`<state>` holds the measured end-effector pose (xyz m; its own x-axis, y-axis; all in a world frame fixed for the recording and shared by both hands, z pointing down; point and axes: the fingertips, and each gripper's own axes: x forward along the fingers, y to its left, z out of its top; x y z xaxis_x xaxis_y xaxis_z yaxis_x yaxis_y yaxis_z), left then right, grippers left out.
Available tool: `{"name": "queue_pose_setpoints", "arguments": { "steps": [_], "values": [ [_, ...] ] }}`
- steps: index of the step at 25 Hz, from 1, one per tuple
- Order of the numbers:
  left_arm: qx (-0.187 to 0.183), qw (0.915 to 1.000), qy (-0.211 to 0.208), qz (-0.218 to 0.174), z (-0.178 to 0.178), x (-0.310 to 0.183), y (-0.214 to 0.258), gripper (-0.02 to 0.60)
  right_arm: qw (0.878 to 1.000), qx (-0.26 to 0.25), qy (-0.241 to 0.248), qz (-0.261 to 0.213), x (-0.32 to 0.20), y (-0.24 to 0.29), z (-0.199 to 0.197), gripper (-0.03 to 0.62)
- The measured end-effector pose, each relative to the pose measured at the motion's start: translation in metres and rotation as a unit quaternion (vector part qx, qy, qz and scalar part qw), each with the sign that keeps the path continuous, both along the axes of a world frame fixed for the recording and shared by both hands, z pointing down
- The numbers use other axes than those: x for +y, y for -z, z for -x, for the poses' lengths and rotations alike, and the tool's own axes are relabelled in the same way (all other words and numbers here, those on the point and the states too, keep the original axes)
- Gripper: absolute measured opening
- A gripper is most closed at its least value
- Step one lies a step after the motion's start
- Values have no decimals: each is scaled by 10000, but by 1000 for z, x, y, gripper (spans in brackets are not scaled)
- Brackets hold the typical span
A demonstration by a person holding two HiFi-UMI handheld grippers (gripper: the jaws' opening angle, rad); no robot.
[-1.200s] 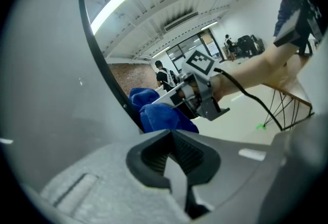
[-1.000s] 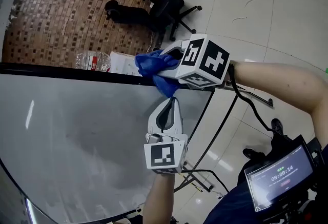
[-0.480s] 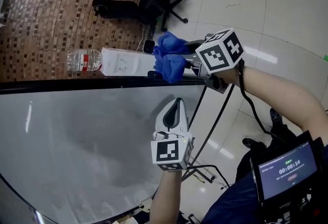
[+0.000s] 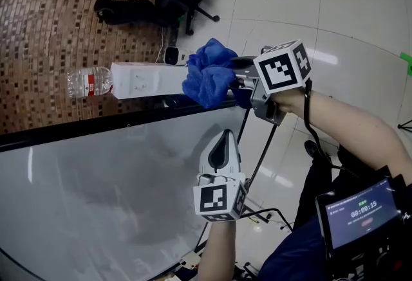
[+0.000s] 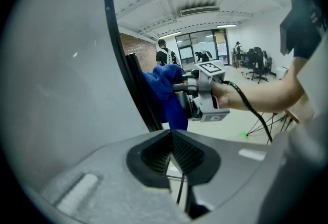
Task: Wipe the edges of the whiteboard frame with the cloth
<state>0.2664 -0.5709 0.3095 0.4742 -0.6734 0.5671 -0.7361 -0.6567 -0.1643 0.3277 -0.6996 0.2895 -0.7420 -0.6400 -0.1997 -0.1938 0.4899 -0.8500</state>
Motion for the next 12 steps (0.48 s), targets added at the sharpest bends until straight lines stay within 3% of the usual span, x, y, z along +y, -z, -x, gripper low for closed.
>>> {"name": "queue_pose_setpoints", "arguments": {
  "steps": [4, 9, 12],
  "values": [
    [-22, 9990, -433, -73, -22, 7, -16, 3, 9992, 357, -125, 144, 5, -30, -12, 147],
    [-103, 9956, -930, 15, -43, 25, -37, 3, 9938, 1090, -18, -238, 13, -43, -9, 147],
    [-195, 9932, -1123, 229, -49, 33, -56, 3, 9843, 1717, -18, -409, 16, -58, -13, 147]
  ]
}}
